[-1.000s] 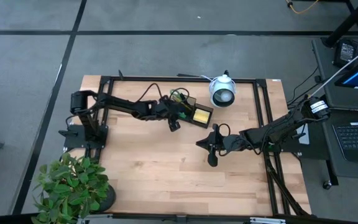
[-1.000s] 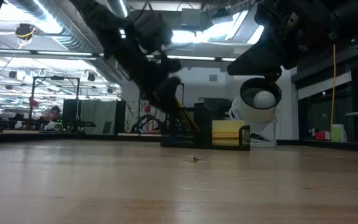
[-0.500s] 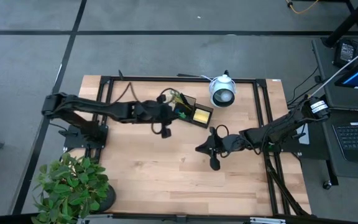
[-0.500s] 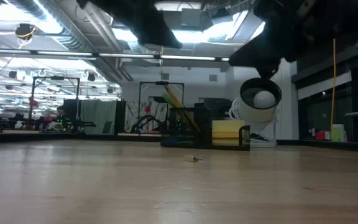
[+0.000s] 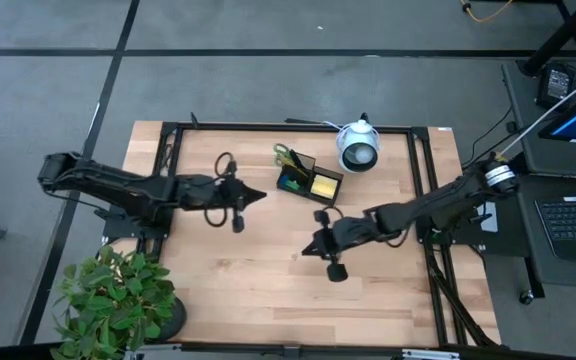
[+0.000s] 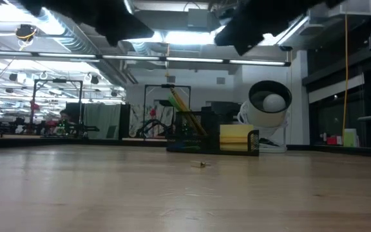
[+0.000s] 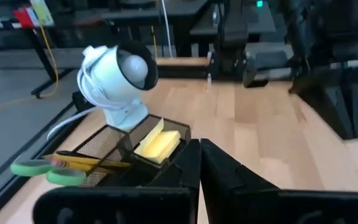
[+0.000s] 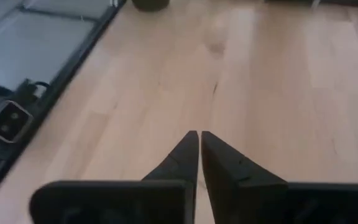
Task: Pick and place office supplies into organizer
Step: Put the yellow binder clip into the black desk organizer
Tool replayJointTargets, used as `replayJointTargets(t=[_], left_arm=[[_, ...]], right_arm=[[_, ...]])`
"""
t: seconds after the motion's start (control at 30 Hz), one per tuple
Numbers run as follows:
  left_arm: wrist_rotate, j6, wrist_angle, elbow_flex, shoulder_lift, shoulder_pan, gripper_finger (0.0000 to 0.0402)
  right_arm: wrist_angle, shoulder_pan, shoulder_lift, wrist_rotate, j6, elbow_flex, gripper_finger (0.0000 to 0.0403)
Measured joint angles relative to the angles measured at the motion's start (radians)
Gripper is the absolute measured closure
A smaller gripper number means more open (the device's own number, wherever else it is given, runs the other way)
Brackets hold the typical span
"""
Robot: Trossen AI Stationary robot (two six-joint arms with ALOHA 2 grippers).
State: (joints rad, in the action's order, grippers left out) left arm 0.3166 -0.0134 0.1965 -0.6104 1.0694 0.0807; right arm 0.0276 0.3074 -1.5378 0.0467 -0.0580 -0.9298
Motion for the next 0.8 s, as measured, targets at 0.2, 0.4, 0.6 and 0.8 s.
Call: replayJointTargets(t=[0.2, 0.4, 0.6, 0.8], left_arm=[[0.067, -0.008, 0.028, 0.079, -0.122, 0.055, 0.0400], [0.109, -0.008, 0.035, 0.167, -0.238, 0.108, 0.0400], [0.110, -0.009, 0.046, 0.268, -0.340, 0.139, 0.0400], [0.083, -0.026, 0.078, 0.347, -0.430, 0.143, 0.0399]], right_arm=[[-0.235, -0.004, -0.135, -0.024, 0.094, -0.208, 0.0322], [-0.449, -0.004, -0.272, -0.026, 0.179, -0.385, 0.0259], [-0.576, -0.009, -0.407, -0.026, 0.248, -0.497, 0.0243], [-0.674, -0.041, -0.481, -0.025, 0.258, -0.558, 0.0242]])
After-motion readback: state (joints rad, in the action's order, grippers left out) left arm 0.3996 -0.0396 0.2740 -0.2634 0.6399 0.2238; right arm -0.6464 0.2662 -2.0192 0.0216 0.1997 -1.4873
